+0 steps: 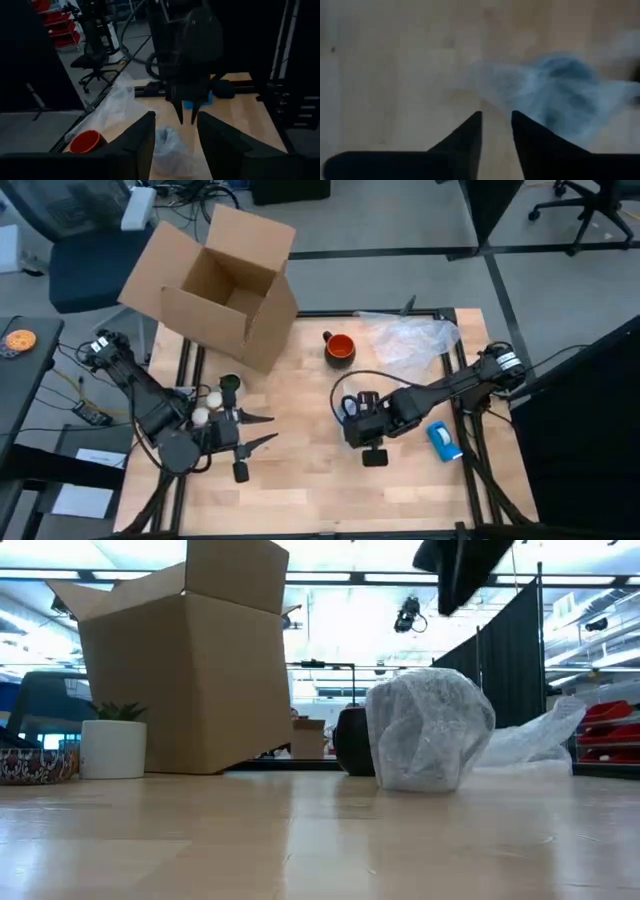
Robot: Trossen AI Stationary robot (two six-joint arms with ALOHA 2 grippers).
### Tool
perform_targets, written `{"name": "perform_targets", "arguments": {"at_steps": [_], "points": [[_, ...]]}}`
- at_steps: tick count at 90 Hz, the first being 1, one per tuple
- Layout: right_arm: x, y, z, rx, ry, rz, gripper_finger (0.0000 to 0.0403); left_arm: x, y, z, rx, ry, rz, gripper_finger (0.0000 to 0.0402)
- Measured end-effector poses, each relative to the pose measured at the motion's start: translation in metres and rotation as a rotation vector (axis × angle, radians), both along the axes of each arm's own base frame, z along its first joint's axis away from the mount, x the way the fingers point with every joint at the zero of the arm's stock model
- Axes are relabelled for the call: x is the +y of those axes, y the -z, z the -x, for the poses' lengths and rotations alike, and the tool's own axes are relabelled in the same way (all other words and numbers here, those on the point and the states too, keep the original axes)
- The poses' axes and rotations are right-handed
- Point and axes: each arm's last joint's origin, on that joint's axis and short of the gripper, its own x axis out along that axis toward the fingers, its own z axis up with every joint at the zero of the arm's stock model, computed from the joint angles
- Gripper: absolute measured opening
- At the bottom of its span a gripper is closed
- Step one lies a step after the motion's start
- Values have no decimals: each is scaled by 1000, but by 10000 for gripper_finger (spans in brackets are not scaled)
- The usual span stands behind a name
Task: Wrap mug
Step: Put the wrapped blue mug into the box
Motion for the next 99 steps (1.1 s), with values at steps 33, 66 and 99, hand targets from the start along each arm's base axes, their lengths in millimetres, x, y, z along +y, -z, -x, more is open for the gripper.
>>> {"name": "perform_targets", "arguments": {"at_steps": [33,66,99], "points": [[-22,40,-27,120,9,64,228,0,1,0,5,1,-6,129],[-39,88,-48,263,54,58,207,-4,-3,4,5,26,-6,129],[-40,95,-49,298,52,42,63,-16,-21,22,-19,19,-115,129]]}}
